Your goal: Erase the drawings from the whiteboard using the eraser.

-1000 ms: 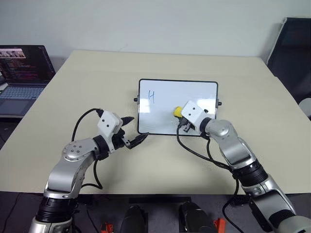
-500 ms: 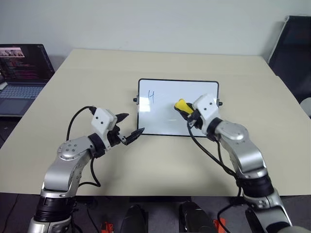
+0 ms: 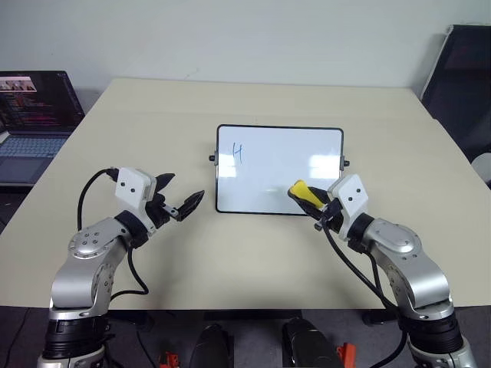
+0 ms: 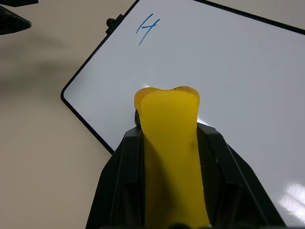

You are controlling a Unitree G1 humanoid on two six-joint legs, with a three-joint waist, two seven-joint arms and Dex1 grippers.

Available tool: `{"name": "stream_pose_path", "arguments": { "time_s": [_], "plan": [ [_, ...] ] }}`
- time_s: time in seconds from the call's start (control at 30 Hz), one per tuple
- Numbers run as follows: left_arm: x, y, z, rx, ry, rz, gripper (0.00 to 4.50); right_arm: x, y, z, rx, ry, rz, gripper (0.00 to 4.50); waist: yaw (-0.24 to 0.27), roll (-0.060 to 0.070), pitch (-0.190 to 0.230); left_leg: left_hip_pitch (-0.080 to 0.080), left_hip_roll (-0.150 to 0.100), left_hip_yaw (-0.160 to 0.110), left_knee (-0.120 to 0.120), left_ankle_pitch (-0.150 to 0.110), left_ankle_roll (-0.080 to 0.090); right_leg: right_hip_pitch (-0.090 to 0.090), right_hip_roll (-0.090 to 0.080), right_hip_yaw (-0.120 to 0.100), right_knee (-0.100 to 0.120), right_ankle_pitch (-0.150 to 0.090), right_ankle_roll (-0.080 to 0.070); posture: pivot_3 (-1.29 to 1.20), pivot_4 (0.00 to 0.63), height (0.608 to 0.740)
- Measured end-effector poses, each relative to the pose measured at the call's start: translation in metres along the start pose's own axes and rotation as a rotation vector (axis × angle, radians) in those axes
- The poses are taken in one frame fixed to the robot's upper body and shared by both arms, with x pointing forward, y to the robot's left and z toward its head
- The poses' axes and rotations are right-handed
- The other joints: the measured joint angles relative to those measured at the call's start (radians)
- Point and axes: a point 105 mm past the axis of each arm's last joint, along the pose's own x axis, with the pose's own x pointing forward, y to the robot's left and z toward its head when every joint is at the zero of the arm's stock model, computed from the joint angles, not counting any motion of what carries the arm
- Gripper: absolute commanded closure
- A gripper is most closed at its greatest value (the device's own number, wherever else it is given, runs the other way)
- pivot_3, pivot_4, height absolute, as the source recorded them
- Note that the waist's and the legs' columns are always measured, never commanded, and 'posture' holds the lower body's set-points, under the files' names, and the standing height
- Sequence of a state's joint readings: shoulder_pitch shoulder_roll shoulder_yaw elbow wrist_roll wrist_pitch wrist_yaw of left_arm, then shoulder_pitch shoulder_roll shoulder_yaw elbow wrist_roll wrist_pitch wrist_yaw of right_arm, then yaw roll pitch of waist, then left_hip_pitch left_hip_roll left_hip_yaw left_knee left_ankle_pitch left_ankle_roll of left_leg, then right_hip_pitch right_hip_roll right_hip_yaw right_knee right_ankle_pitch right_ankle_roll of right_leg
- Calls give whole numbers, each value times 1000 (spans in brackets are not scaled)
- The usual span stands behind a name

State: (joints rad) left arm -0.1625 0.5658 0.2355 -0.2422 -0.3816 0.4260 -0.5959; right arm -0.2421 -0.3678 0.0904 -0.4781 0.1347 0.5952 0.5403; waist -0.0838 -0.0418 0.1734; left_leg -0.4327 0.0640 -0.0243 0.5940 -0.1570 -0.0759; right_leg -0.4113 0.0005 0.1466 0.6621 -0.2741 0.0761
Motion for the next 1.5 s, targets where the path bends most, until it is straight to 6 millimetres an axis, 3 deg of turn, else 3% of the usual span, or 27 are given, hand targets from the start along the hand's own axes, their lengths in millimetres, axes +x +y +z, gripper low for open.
{"name": "stream_pose_path", "arguments": {
  "time_s": [0.1, 0.4, 0.53, 0.77, 0.93, 1.23, 1.5],
  "plan": [
    [0, 1, 1, 1, -2, 13, 0, 10, 4, 6, -30, -11, 23, 3380, -4, 0, 0, 0, 0, 0, 0, 0, 0, 0, 0, 0, 0, 0, 0, 0, 150, 740],
    [9, 5, 15, 48, -16, -13, 0, 77, 22, 48, -149, -68, 165, 3380, -2, 0, 0, 0, 0, 0, 0, 0, 0, 0, 0, -1, 1, 1, 0, 0, 150, 740],
    [15, 5, 26, 78, -31, -48, 0, 98, 15, 69, -187, -80, 161, 3380, 0, 0, 0, -1, 0, 0, 0, 0, 0, 0, 0, -1, 0, 5, 2, 0, 150, 740],
    [22, -1, 30, 108, -1, -119, 0, 141, -6, 66, -333, 28, 88, 3380, -4, 0, 1, -1, 0, 0, -2, 0, 0, -2, 1, -1, 1, 5, 2, 0, 150, 740],
    [21, -3, 24, 99, 28, -138, 0, 153, -7, 56, -406, 62, 108, 3380, -5, 1, 1, -2, 0, -1, -2, 0, 0, -3, 1, -2, 1, 5, 1, 0, 150, 740],
    [20, -3, 21, 93, 39, -137, 0, 152, 10, 41, -589, 129, 250, 3380, -5, 1, 1, -1, 0, -1, 0, 0, 0, -2, 1, -2, 3, 5, 3, 0, 150, 740],
    [19, 2, 16, 94, 60, -125, 0, 167, -11, 64, -597, 81, 92, 3380, -5, 1, 1, -1, 0, -1, 0, 1, 1, -1, 1, -2, 3, 5, 2, 0, 150, 740]
  ]
}}
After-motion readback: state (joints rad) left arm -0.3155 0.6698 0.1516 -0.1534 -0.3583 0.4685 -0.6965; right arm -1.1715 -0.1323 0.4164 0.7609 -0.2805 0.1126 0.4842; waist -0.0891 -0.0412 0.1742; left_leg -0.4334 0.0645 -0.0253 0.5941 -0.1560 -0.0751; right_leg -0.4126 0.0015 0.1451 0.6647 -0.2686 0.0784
